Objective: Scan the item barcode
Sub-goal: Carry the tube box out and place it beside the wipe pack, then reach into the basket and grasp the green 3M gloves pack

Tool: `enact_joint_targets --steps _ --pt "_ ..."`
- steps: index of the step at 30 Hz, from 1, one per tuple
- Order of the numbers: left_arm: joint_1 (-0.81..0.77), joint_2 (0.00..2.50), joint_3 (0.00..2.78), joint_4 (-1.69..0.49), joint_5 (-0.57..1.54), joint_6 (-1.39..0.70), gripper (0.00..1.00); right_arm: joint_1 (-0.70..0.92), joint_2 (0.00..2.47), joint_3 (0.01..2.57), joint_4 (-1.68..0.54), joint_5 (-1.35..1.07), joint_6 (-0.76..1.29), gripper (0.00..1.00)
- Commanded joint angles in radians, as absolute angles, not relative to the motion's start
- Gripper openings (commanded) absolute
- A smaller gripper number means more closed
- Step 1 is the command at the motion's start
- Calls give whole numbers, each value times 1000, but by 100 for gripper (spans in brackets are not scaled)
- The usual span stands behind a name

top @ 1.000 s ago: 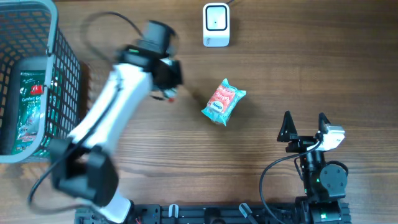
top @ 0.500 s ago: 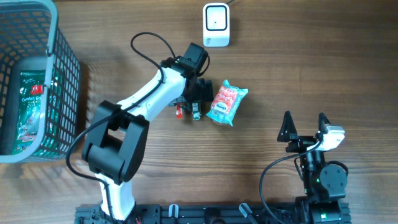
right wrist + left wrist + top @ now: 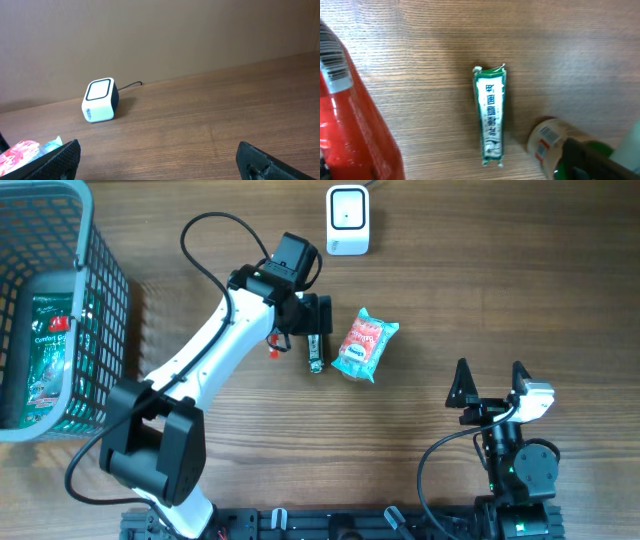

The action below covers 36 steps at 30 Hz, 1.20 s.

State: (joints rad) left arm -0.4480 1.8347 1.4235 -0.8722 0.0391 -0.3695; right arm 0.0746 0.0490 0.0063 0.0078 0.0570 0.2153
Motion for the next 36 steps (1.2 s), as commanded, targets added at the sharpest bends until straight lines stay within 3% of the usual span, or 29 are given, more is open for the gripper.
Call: enact_joint_targets --steps 1,10,18,27,32,36 --pt "-431 1811 1443 -904 36 -210 100 71 49 6 13 67 210 100" --pt "-320 1712 1824 -1144 -64 -89 100 71 49 6 13 67 210 100" --pt "24 1675 2254 -1276 -271 -29 100 71 49 6 13 67 210 100" --pt "522 1748 2264 -1323 -199 -14 100 71 49 6 13 68 210 100" --pt "648 1839 2164 -1335 -54 68 100 71 49 6 13 67 210 100" --pt "663 1892 2040 -1317 41 172 100 71 49 6 13 68 210 100"
